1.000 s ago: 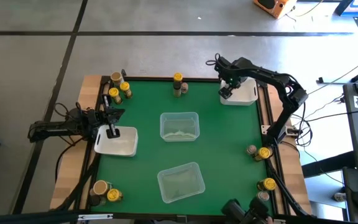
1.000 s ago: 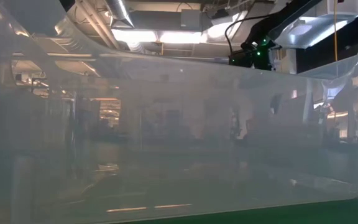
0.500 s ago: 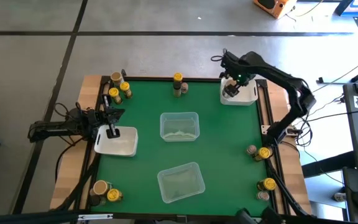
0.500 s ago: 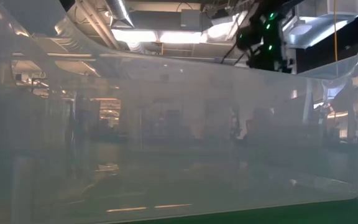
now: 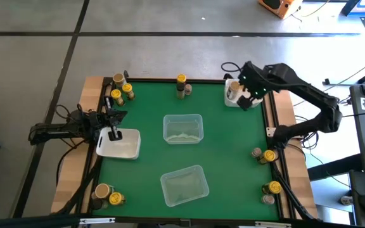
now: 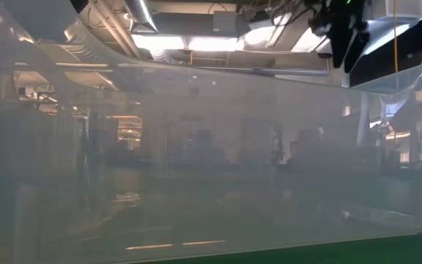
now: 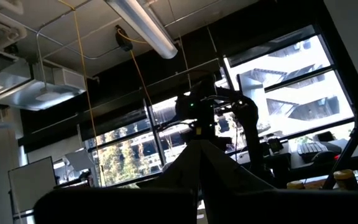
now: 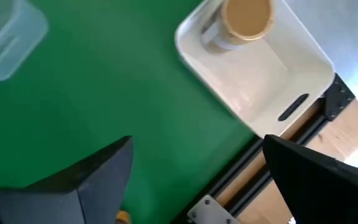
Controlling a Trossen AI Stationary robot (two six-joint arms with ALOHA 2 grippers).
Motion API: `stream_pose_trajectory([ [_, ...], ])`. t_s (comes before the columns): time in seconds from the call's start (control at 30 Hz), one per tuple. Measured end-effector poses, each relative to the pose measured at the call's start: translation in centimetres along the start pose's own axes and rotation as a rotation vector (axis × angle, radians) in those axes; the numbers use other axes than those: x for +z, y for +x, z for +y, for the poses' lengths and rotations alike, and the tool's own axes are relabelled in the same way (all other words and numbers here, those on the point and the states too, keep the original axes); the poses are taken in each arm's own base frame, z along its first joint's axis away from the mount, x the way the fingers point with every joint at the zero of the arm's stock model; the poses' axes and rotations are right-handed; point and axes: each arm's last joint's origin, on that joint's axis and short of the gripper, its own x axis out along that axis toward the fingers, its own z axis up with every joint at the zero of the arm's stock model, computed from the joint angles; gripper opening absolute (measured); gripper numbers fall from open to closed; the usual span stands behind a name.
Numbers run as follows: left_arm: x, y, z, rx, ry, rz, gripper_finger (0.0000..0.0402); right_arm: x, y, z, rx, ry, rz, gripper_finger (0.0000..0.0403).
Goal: Sort spices by type
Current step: Put the brown spice bottle into the bottom transparent bin
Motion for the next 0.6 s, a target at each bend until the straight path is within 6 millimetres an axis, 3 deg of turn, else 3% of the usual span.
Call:
stream_pose_trajectory([
  [0.3,0.0,0.0,0.0,0.000,-0.005,0.000,0.0003,-2.8,-2.3,1.8,0.092,-0.019,-0.043,0.0356],
  [0.6,0.0,0.0,0.0,0.000,-0.007,-0.001,0.0003,-4.5,-2.8,4.3,0.151,-0.089,-0.005,0.0356],
])
